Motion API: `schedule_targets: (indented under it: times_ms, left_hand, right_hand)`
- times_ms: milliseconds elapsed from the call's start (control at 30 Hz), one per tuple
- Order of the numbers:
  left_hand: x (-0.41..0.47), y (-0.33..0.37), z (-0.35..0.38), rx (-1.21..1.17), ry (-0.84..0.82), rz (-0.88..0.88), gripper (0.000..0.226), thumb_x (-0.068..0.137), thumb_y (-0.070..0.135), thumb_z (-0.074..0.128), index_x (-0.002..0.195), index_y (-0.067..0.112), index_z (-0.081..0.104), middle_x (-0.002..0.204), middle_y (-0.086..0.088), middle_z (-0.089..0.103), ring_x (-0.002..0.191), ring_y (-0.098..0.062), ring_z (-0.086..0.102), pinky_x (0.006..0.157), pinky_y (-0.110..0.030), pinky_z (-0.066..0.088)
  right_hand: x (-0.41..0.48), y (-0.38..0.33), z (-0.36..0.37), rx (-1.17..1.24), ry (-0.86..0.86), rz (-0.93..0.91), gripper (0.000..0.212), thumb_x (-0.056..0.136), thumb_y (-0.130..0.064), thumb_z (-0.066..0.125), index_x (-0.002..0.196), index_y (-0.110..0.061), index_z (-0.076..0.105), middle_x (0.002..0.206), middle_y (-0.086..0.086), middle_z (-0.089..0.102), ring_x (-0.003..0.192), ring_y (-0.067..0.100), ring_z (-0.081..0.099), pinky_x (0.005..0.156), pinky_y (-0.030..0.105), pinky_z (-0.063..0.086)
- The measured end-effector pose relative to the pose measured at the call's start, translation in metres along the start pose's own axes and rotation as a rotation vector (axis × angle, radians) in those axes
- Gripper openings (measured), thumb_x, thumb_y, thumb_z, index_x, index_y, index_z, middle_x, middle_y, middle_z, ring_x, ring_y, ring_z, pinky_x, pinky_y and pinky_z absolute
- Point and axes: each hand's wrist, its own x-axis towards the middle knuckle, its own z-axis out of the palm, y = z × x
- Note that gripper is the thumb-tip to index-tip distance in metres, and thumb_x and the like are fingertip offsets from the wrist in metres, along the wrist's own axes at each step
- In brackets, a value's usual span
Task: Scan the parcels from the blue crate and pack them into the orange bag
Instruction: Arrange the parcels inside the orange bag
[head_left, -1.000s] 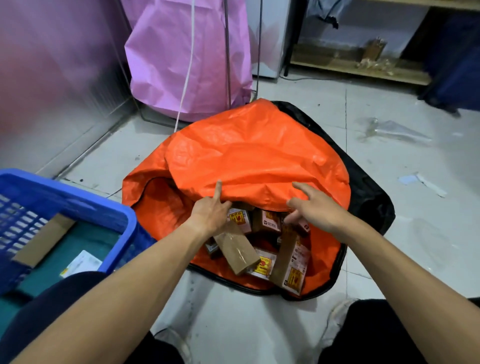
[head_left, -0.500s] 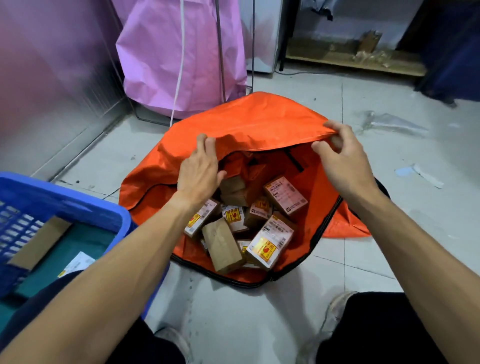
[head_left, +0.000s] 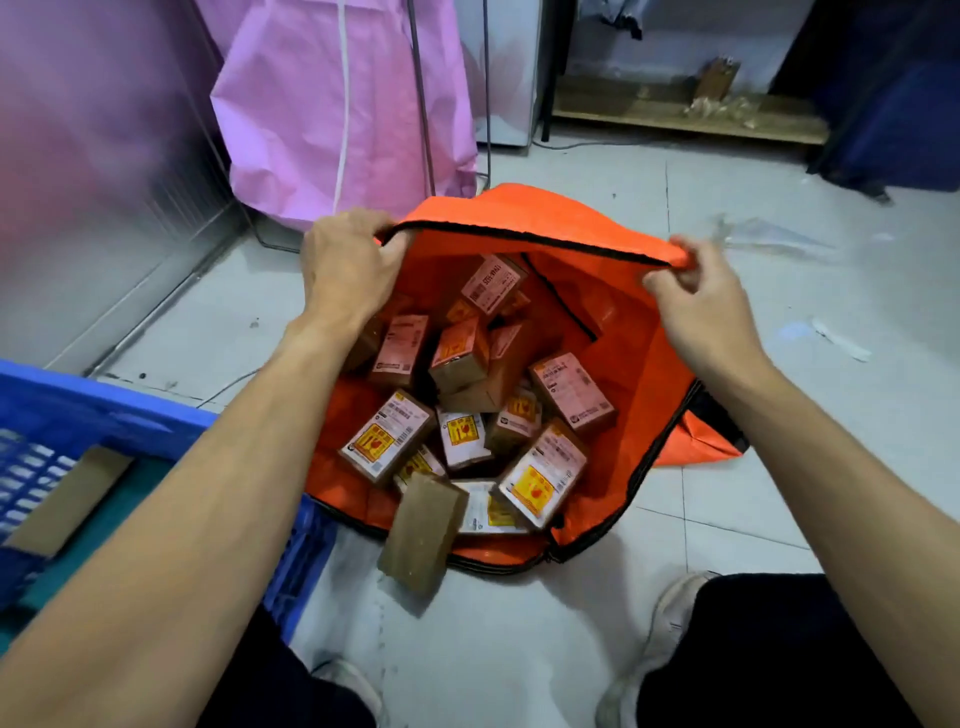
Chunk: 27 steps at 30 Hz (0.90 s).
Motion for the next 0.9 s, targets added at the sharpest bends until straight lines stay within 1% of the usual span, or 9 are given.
schedule_targets:
  times_ms: [67,167,233,333,433,500,600,733,900]
  left_hand:
    - [0.005,0.001,-0.005,-0.064,0.015,-0.032,0.046,0.092,0.051,0.06,0.089,0.008,0.077,0.085,-0.023,0.07,0.083,-0.044,0.063,0.072,-0.045,0.044]
    - [0.009,-0.001,-0.01,-0.115,0.01,-0.059,0.047,0.088,0.056,0.065,0.095,0.012,0.08,0.093,-0.017,0.076,0.089,-0.039,0.067,0.076,-0.043,0.047]
    - [0.008,-0.001,-0.014,-0.16,0.006,-0.062,0.048,0.085,0.059,0.067,0.097,0.015,0.082,0.095,-0.012,0.079,0.092,-0.033,0.069,0.08,-0.043,0.05]
    - [0.007,-0.002,-0.021,-0.222,0.005,-0.082,0.048,0.084,0.058,0.068,0.091,0.012,0.082,0.088,-0.014,0.078,0.083,-0.031,0.069,0.077,-0.042,0.049]
    - [0.007,-0.004,-0.027,-0.234,0.013,-0.112,0.047,0.081,0.055,0.066,0.092,0.013,0.082,0.088,-0.013,0.078,0.085,-0.029,0.071,0.078,-0.04,0.05]
    - [0.007,-0.007,-0.027,-0.201,0.011,-0.11,0.045,0.08,0.055,0.067,0.096,0.015,0.083,0.091,-0.011,0.079,0.09,-0.028,0.072,0.081,-0.04,0.051]
    - [0.006,-0.009,-0.02,-0.145,-0.039,-0.063,0.045,0.082,0.06,0.073,0.097,0.019,0.083,0.092,-0.007,0.079,0.091,-0.026,0.07,0.076,-0.034,0.046]
    - [-0.004,-0.01,-0.013,-0.127,-0.112,0.007,0.048,0.08,0.063,0.075,0.098,0.019,0.083,0.094,-0.006,0.077,0.092,-0.027,0.067,0.069,-0.032,0.034]
    - [-0.016,-0.007,-0.011,-0.087,-0.19,0.073,0.043,0.083,0.057,0.067,0.1,0.021,0.082,0.097,-0.004,0.078,0.094,-0.027,0.068,0.074,-0.035,0.043]
  right_hand:
    - [-0.008,0.007,0.015,-0.027,-0.045,-0.008,0.048,0.092,-0.031,0.054,0.14,-0.031,0.053,0.095,-0.011,0.077,0.087,0.003,0.067,0.074,0.024,0.051]
    - [-0.011,0.014,0.025,-0.039,-0.002,-0.01,0.052,0.087,-0.04,0.045,0.139,-0.041,0.048,0.084,-0.016,0.077,0.095,0.014,0.07,0.088,0.046,0.055]
    - [-0.017,0.015,0.03,-0.049,0.102,-0.072,0.051,0.091,-0.042,0.043,0.141,-0.046,0.044,0.076,-0.012,0.076,0.088,0.019,0.072,0.09,0.046,0.055]
    - [-0.063,0.011,0.055,-0.141,0.168,-0.322,0.051,0.099,-0.034,0.049,0.15,-0.037,0.04,0.063,-0.001,0.067,0.058,0.018,0.064,0.067,0.035,0.054]
    - [-0.128,0.017,0.101,-0.276,-0.139,-0.574,0.046,0.097,-0.03,0.051,0.143,-0.027,0.046,0.067,-0.003,0.063,0.05,0.018,0.059,0.051,0.031,0.047]
    - [-0.157,0.034,0.136,-0.526,-0.565,-0.659,0.039,0.097,-0.035,0.044,0.134,-0.024,0.048,0.087,0.003,0.069,0.071,0.025,0.068,0.06,0.036,0.053]
    - [-0.18,0.072,0.174,-0.788,-1.008,-0.363,0.047,0.101,-0.041,0.047,0.14,-0.014,0.042,0.132,0.014,0.059,0.116,0.036,0.06,0.09,0.044,0.048]
    - [-0.199,0.127,0.201,-0.689,-1.0,0.201,0.076,0.097,-0.056,0.055,0.152,-0.01,0.03,0.153,0.017,0.042,0.135,0.039,0.048,0.11,0.048,0.042]
    - [-0.215,0.16,0.217,-0.426,-0.955,0.546,0.106,0.083,-0.069,0.066,0.155,-0.003,0.026,0.157,0.017,0.04,0.139,0.034,0.045,0.109,0.041,0.043]
